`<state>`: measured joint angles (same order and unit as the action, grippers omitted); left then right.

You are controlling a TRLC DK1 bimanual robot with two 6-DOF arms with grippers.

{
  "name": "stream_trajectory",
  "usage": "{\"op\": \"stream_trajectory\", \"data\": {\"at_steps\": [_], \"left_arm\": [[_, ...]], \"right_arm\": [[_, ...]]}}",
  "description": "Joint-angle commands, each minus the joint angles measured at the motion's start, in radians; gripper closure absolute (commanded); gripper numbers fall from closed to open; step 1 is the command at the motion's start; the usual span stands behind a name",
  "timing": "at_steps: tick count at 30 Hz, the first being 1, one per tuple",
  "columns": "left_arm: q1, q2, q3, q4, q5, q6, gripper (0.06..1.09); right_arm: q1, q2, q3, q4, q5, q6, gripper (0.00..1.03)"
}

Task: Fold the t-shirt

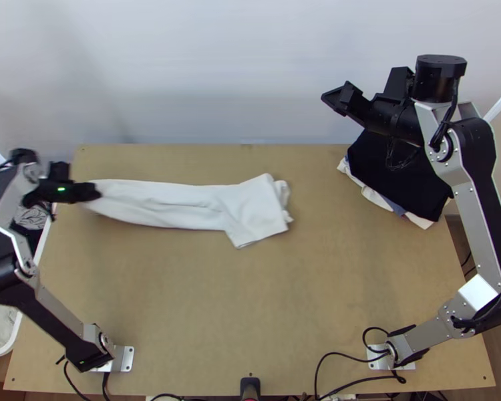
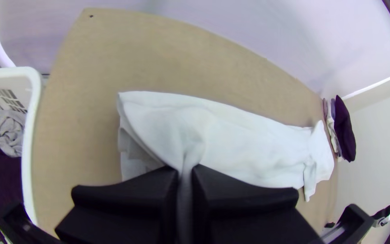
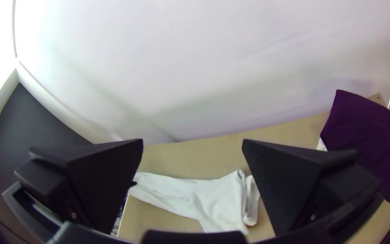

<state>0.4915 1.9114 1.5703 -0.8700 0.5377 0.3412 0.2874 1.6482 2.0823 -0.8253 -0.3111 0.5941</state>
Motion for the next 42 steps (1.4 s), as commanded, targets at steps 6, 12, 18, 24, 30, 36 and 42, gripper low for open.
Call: {"op": "stream_trajectory", "data": {"at_steps": [6, 12, 18, 24, 30, 36, 42], "left_arm": [[0.03, -0.058, -0.015, -0.101, -0.004, 0.097, 0.46], [-0.018, -0.051, -0.059, -0.038, -0.016, 0.051, 0.1], [-0.008, -0.023, -0.073, 0.02, -0.024, 0.053, 0.1], [0.068, 0.035, -0.061, 0.048, -0.071, 0.125, 0.1], [0.117, 0.067, -0.062, 0.032, -0.097, 0.185, 0.1], [0.096, 0.097, -0.067, 0.025, -0.094, 0.185, 0.1], [0.025, 0.167, -0.073, 0.017, -0.085, 0.162, 0.1]], "right_arm": [[0.009, -0.004, 0.016, -0.001, -0.008, -0.008, 0.03], [0.029, -0.018, 0.004, -0.003, -0.008, -0.013, 0.03], [0.032, -0.027, 0.002, -0.018, -0.008, -0.019, 0.03], [0.027, -0.034, -0.005, -0.029, -0.008, -0.025, 0.03], [0.025, -0.031, -0.007, -0.029, -0.008, -0.025, 0.03], [0.033, -0.021, -0.002, -0.028, -0.008, -0.022, 0.03], [0.029, -0.014, 0.021, -0.029, -0.006, -0.022, 0.04]]}}
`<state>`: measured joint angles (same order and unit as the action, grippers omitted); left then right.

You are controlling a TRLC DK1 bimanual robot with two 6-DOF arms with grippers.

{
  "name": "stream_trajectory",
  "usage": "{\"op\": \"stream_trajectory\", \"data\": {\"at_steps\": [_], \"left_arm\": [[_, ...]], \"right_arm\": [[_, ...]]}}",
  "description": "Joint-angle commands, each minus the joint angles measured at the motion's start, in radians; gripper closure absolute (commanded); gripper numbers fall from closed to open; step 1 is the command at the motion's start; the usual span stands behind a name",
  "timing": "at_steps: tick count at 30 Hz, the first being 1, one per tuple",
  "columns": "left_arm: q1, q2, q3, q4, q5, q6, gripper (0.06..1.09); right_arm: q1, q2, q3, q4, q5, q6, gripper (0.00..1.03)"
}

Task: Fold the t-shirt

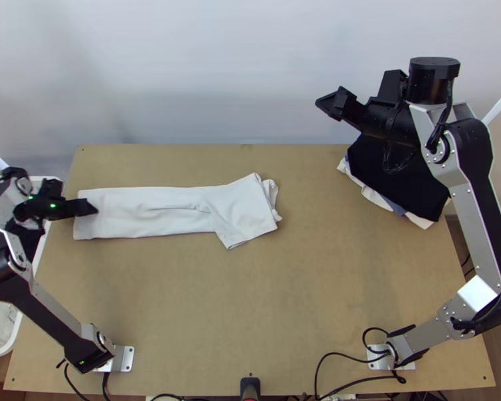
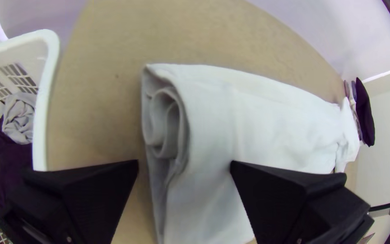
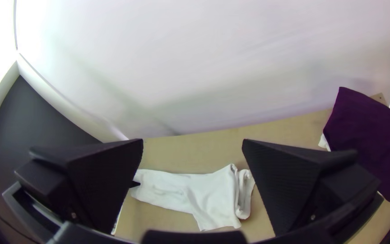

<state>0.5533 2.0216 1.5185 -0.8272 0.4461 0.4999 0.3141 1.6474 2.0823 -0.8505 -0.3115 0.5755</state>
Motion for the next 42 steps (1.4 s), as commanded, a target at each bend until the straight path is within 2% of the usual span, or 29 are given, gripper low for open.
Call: {"op": "stream_trajectory", "data": {"at_steps": [1, 7, 8, 9, 11, 12, 14, 20, 25, 29, 33, 42], "left_arm": [[-0.052, 0.066, -0.02, -0.03, 0.006, -0.003, 0.1], [-0.164, 0.071, -0.014, -0.058, 0.042, -0.084, 0.11], [-0.176, 0.072, -0.012, -0.069, 0.042, -0.1, 0.16], [-0.182, 0.071, -0.007, -0.078, 0.043, -0.113, 0.31], [-0.176, 0.042, -0.017, -0.055, 0.082, -0.13, 0.49], [-0.168, 0.031, -0.012, -0.05, 0.085, -0.133, 0.62], [-0.142, 0.029, 0.025, -0.053, 0.082, -0.133, 1.06], [-0.004, 0.002, 0.184, -0.15, 0.083, -0.132, 1.05], [-0.007, -0.096, 0.25, -0.271, 0.086, -0.112, 1.05], [-0.127, -0.202, 0.25, -0.359, 0.086, -0.112, 1.05], [-0.288, -0.262, 0.25, -0.378, 0.085, -0.182, 1.05], [-0.605, -0.192, 0.255, -0.3, 0.043, -0.356, 1.05]], "right_arm": [[0.0, -0.014, 0.025, -0.007, -0.008, -0.005, 0.04], [-0.007, -0.014, 0.03, -0.015, -0.006, -0.006, 0.04], [-0.007, -0.014, 0.032, -0.015, -0.006, -0.006, 0.04], [-0.007, -0.014, 0.033, -0.016, -0.006, -0.006, 0.04], [-0.007, -0.014, 0.035, -0.016, -0.006, -0.006, 0.04], [-0.007, -0.014, 0.035, -0.016, -0.006, -0.006, 0.04], [-0.009, -0.014, 0.033, -0.018, -0.006, -0.006, 0.04], [-0.01, -0.018, 0.028, -0.016, -0.008, -0.008, 0.04], [-0.01, -0.02, 0.019, -0.015, -0.008, -0.009, 0.04], [-0.01, -0.02, 0.016, -0.012, -0.008, -0.009, 0.04], [-0.012, -0.023, 0.015, -0.012, -0.008, -0.009, 0.04], [-0.029, -0.041, 0.019, -0.016, -0.008, -0.02, 0.04]]}}
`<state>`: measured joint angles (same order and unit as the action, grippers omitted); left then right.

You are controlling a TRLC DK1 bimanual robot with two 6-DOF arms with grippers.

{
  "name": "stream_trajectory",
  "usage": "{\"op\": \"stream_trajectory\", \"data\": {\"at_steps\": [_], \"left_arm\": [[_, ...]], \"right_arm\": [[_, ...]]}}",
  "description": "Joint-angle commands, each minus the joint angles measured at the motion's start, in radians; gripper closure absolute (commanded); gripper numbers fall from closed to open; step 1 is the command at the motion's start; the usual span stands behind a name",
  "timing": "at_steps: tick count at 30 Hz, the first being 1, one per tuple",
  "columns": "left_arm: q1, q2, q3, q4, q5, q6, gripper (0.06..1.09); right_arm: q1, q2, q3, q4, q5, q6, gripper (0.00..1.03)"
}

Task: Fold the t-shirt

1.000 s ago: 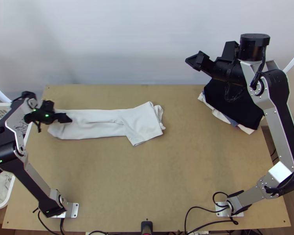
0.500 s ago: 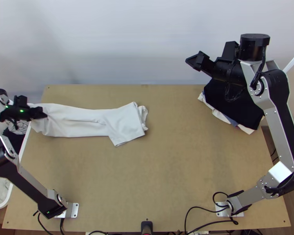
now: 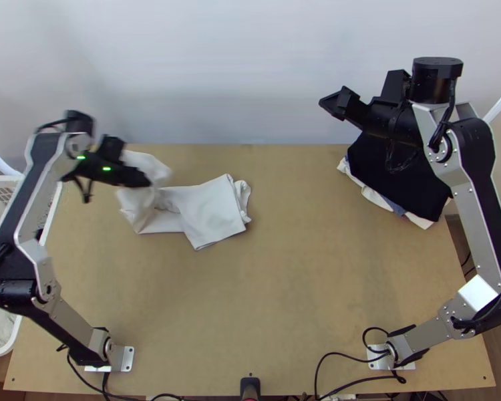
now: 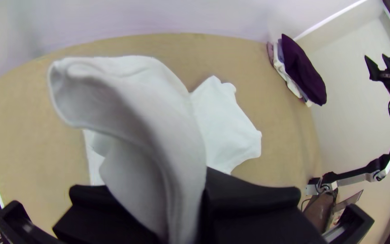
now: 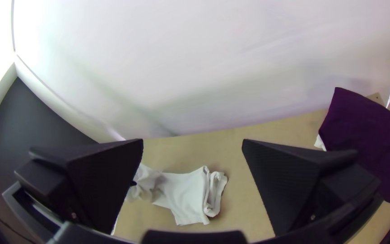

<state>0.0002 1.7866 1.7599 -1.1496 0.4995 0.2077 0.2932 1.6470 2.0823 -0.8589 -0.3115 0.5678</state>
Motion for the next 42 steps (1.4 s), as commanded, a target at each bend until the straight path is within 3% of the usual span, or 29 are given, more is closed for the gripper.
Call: {"op": "stream_trajectory", "data": {"at_steps": [1, 15, 16, 18, 25, 32, 38, 42], "left_arm": [[-0.075, 0.06, 0.016, 0.036, -0.016, -0.082, 1.05], [-0.338, 0.312, 0.253, 0.071, -0.039, -0.304, 1.02], [-0.355, 0.335, 0.289, 0.07, -0.041, -0.317, 0.84], [-0.388, 0.384, 0.386, 0.048, -0.041, -0.349, 0.1], [-0.477, 0.369, 0.512, 0.068, -0.041, -0.335, 0.1], [-0.384, 0.263, 0.49, -0.001, -0.041, -0.266, 0.1], [-0.244, 0.174, 0.418, -0.09, -0.042, -0.197, 0.1], [-0.178, 0.102, 0.386, -0.107, -0.042, -0.182, 0.1]], "right_arm": [[-0.008, -0.044, 0.019, -0.009, -0.008, -0.013, 0.04], [-0.003, -0.064, -0.028, -0.012, -0.008, -0.014, 0.04], [-0.002, -0.064, -0.041, -0.011, -0.008, -0.014, 0.04], [0.001, -0.067, -0.076, -0.005, -0.008, -0.016, 0.04], [0.032, -0.067, -0.277, 0.086, -0.008, -0.028, 0.04], [0.101, -0.015, -0.413, 0.189, -0.014, -0.017, 0.04], [0.136, 0.137, -0.426, 0.193, -0.207, 0.055, 0.04], [0.181, 0.231, -0.438, 0.235, -0.224, 0.073, 0.04]]}}
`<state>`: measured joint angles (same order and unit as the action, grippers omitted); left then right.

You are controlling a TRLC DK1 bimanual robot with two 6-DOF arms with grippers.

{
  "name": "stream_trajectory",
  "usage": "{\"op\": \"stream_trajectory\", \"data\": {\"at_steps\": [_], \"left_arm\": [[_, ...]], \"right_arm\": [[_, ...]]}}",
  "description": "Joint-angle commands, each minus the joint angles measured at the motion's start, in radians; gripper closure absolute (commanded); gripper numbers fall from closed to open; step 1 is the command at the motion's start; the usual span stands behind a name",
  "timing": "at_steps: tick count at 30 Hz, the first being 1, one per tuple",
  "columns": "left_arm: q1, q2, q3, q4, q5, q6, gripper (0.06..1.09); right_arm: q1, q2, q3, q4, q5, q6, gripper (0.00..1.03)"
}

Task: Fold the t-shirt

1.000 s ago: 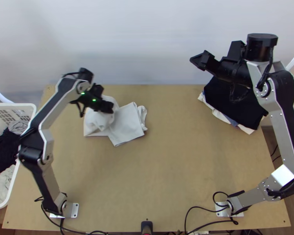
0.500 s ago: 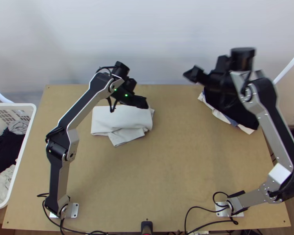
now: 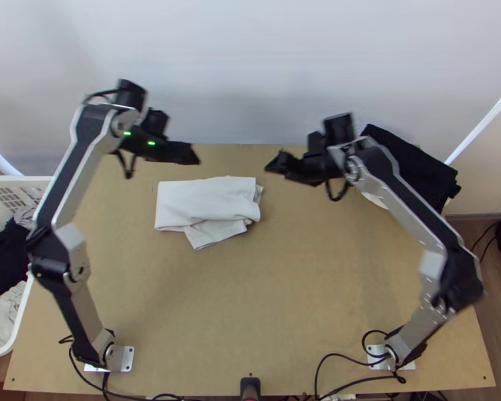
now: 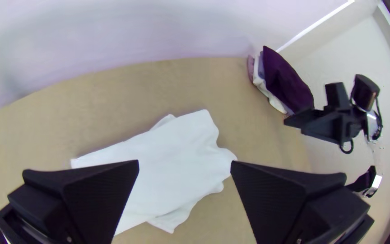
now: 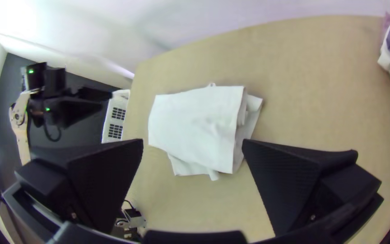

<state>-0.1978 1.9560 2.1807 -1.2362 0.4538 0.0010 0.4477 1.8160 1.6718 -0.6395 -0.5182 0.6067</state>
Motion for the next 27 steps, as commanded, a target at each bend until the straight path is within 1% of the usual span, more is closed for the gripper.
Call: {"op": "stream_trajectory", "data": {"at_steps": [1, 2, 4, 9, 11, 14, 16, 23, 24, 25, 27], "left_arm": [[0.029, -0.088, -0.041, -0.02, 0.003, 0.027, 0.1], [0.041, -0.103, -0.048, -0.02, 0.003, 0.031, 0.1], [0.055, -0.129, -0.067, -0.02, 0.003, 0.04, 0.1], [0.075, -0.178, -0.108, -0.017, -0.017, 0.053, 0.1], [0.083, -0.187, -0.119, -0.017, -0.02, 0.054, 0.1], [0.093, -0.2, -0.125, -0.019, -0.037, 0.054, 0.1], [0.103, -0.207, -0.127, -0.019, -0.04, 0.054, 0.1], [0.14, -0.235, -0.134, -0.022, -0.044, 0.06, 0.1], [0.146, -0.238, -0.139, -0.023, -0.044, 0.062, 0.1], [0.15, -0.241, -0.142, -0.023, -0.044, 0.063, 0.1], [0.156, -0.25, -0.15, -0.023, -0.046, 0.073, 0.1]], "right_arm": [[0.042, 0.086, -0.021, 0.015, -0.016, 0.034, 0.04], [0.054, 0.108, -0.015, 0.02, -0.008, 0.034, 0.04], [0.078, 0.157, 0.011, 0.02, 0.047, 0.034, 0.04], [0.12, 0.253, 0.08, 0.02, 0.107, 0.027, 0.04], [0.138, 0.284, 0.108, 0.02, 0.158, 0.019, 0.04], [0.148, 0.325, 0.14, 0.02, 0.219, 0.005, 0.04], [0.148, 0.355, 0.149, 0.02, 0.239, 0.002, 0.04], [0.112, 0.433, 0.157, 0.02, 0.242, 0.004, 0.04], [0.108, 0.439, 0.155, 0.02, 0.23, 0.005, 0.04], [0.1, 0.448, 0.155, 0.02, 0.191, 0.005, 0.04], [0.089, 0.46, 0.157, 0.02, 0.149, 0.008, 0.04]]}}
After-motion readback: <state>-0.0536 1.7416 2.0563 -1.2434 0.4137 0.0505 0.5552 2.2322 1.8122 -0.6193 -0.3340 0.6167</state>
